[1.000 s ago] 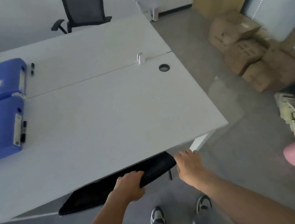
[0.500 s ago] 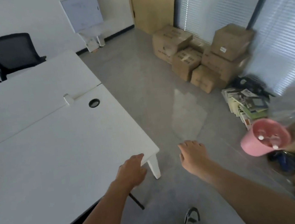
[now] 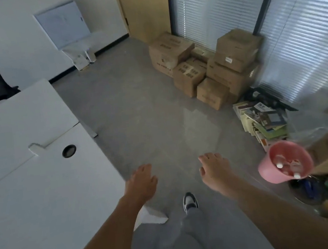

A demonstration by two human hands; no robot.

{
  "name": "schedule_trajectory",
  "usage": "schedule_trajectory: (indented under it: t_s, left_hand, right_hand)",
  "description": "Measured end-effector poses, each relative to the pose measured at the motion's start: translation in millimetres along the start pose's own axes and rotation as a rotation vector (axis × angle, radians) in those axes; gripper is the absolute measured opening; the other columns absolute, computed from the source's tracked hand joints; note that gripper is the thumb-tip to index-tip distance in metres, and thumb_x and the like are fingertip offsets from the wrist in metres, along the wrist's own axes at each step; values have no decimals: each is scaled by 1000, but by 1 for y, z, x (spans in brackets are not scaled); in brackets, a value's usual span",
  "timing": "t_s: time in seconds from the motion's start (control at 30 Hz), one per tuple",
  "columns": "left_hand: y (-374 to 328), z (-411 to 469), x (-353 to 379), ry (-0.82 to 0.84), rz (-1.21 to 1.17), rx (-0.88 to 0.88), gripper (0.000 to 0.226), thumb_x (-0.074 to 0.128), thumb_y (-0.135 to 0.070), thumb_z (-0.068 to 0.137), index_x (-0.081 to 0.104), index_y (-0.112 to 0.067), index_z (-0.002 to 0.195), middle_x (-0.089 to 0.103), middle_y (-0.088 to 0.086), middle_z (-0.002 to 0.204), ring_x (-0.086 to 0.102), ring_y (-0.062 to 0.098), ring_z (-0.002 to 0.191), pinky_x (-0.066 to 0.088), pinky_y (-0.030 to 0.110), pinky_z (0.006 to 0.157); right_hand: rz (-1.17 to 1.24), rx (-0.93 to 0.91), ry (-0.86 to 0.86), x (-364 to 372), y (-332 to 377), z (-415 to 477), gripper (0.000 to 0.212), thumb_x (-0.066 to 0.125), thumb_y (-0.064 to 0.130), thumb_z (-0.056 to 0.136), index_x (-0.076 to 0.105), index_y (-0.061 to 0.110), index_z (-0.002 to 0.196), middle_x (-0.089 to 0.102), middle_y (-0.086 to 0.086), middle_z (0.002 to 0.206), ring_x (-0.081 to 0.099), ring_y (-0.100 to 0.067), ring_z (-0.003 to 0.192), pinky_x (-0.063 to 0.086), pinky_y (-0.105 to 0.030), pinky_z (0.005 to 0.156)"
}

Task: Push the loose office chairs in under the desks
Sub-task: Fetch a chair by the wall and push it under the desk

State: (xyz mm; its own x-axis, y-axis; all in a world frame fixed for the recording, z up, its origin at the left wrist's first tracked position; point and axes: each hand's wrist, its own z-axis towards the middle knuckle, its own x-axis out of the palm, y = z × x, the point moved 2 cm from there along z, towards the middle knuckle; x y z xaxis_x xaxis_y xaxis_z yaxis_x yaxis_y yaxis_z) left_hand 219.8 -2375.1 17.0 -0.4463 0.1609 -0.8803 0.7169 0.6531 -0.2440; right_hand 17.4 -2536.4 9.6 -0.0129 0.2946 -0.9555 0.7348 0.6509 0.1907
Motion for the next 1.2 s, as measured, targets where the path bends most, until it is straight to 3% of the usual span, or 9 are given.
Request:
schedule_trajectory:
  t_s: [0.43, 0.83, 1.2]
  left_hand:
    - [-32, 210, -62, -50, -17, -93, 47, 44, -39, 98, 40, -19, 140, 46, 8, 144, 52, 36, 121, 46, 50, 96]
    - [-13, 347, -129, -96, -89, -279, 42, 44, -37, 98, 43, -19, 136, 48, 7, 142, 53, 33, 121, 45, 48, 95]
    - [-6, 503, -237, -215, -162, -489, 39, 42, -34, 98, 43, -20, 134, 51, 4, 137, 55, 31, 118, 46, 46, 92]
  right_hand:
    - [-23, -57, 76, -67, -38, 228, 38, 48, 29, 95, 48, 17, 131, 56, -8, 127, 53, -31, 115, 48, -47, 94]
    - [-67, -223, 142, -106, -17, 432, 38, 46, 30, 97, 48, 16, 132, 56, -9, 129, 53, -30, 115, 48, -43, 93]
    - [-58, -445, 144, -173, 25, 672, 38, 48, 30, 97, 48, 16, 133, 58, -8, 129, 54, -29, 117, 51, -43, 93]
